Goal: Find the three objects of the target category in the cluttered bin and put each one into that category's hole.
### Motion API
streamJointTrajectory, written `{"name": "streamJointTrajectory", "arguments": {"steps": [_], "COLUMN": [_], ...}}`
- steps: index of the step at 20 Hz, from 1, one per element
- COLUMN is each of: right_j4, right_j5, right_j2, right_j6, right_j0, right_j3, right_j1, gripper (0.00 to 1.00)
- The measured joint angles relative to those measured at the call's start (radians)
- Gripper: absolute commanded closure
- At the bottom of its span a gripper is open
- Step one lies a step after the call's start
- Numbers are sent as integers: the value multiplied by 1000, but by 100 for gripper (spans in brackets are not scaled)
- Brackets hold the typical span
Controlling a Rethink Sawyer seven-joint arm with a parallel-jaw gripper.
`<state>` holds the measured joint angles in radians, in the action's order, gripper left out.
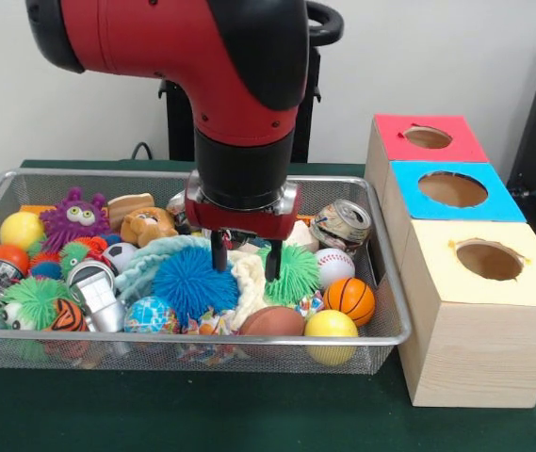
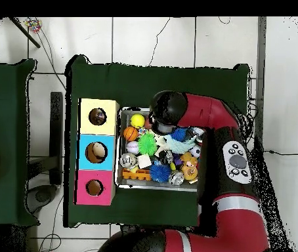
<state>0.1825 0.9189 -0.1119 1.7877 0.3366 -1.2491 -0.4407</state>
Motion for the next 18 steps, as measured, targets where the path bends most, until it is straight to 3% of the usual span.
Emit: {"name": "streamJointTrajectory", "arguments": {"steps": [8, 18], "right_j4": [3, 5], "right_j5": [-8, -174], "right_j2": [0, 0], "right_j6": [0, 0], "right_j0": [-28, -61], "right_j3": [-45, -76], "right_j1": [3, 33], "gripper": [0, 0]}}
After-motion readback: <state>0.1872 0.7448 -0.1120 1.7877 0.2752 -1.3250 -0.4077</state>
